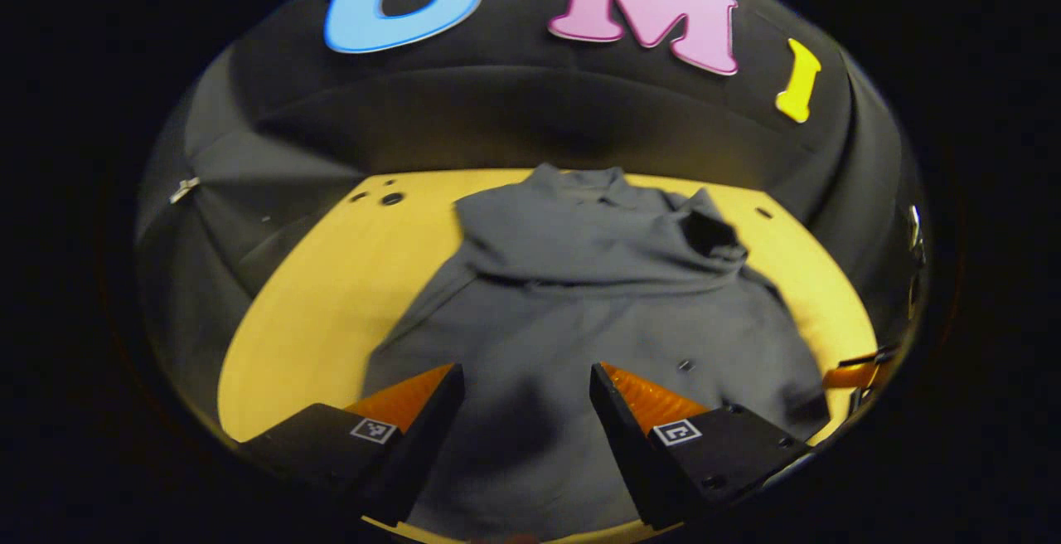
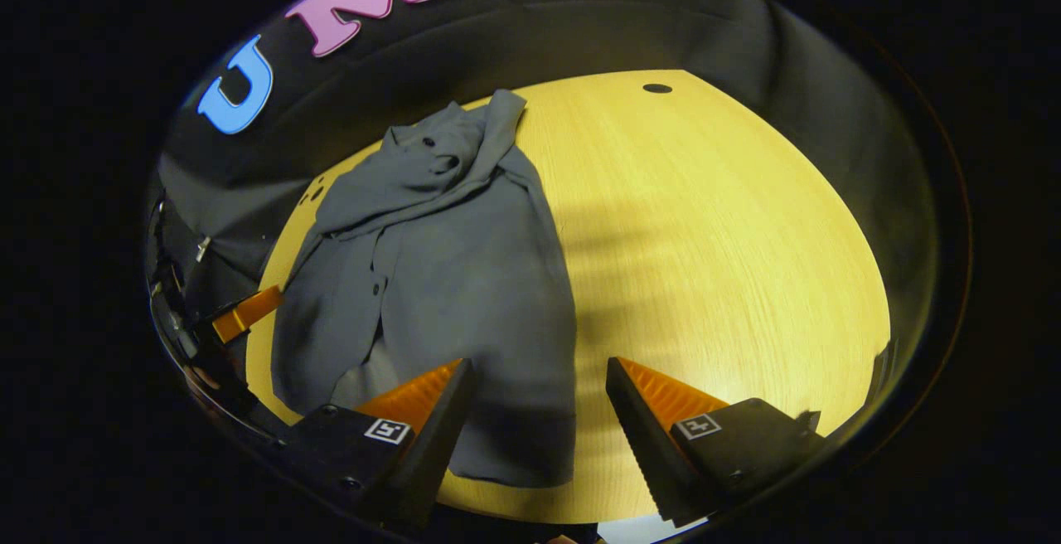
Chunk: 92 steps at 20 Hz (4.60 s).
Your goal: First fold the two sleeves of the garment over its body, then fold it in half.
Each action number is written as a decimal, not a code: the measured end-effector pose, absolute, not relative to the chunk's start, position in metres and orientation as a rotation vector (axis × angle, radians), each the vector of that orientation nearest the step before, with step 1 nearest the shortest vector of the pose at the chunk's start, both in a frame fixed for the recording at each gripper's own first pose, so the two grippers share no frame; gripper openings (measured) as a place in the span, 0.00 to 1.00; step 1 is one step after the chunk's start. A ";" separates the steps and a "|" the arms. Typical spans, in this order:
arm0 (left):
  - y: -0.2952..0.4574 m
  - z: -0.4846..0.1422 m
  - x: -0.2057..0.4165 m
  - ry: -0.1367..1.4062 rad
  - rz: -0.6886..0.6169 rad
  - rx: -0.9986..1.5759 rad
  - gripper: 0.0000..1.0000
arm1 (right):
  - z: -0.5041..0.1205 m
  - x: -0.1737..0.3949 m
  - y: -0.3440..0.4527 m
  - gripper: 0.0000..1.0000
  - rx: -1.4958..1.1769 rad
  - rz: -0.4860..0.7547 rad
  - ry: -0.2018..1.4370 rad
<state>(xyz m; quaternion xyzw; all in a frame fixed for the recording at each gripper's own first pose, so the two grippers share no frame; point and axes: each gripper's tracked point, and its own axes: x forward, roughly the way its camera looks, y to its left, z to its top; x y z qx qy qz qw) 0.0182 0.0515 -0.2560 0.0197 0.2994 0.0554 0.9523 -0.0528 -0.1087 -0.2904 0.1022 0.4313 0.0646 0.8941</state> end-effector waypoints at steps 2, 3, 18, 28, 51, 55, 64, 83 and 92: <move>0.089 -0.271 -0.020 0.641 0.188 0.057 0.96 | -0.301 -0.059 -0.110 0.99 0.172 0.118 0.921; 0.102 -0.278 -0.034 0.658 0.216 0.044 0.96 | -0.306 -0.063 -0.110 0.99 0.163 0.110 0.932; 0.121 -0.333 -0.092 0.801 0.259 -0.121 0.97 | -0.326 -0.082 -0.070 0.99 0.071 0.173 1.005; 0.080 -0.337 -0.073 0.845 0.156 -0.009 0.54 | -0.333 -0.080 -0.050 0.66 -0.122 0.241 1.036; 0.024 -0.238 -0.037 0.655 0.075 -0.101 0.05 | -0.297 -0.061 -0.033 0.05 -0.038 0.378 0.863; 0.023 -0.217 -0.024 0.623 0.083 -0.168 0.05 | -0.270 -0.040 -0.034 0.05 -0.016 0.385 0.797; 0.036 -0.170 0.019 0.534 0.120 -0.236 0.05 | -0.217 0.015 -0.025 0.05 0.056 0.403 0.682; 0.054 -0.086 0.199 0.323 0.077 -0.146 0.05 | -0.136 0.192 -0.044 0.05 0.102 0.313 0.464; 0.091 -0.110 0.306 0.304 0.114 -0.143 0.05 | -0.131 0.281 -0.039 0.05 0.078 0.280 0.399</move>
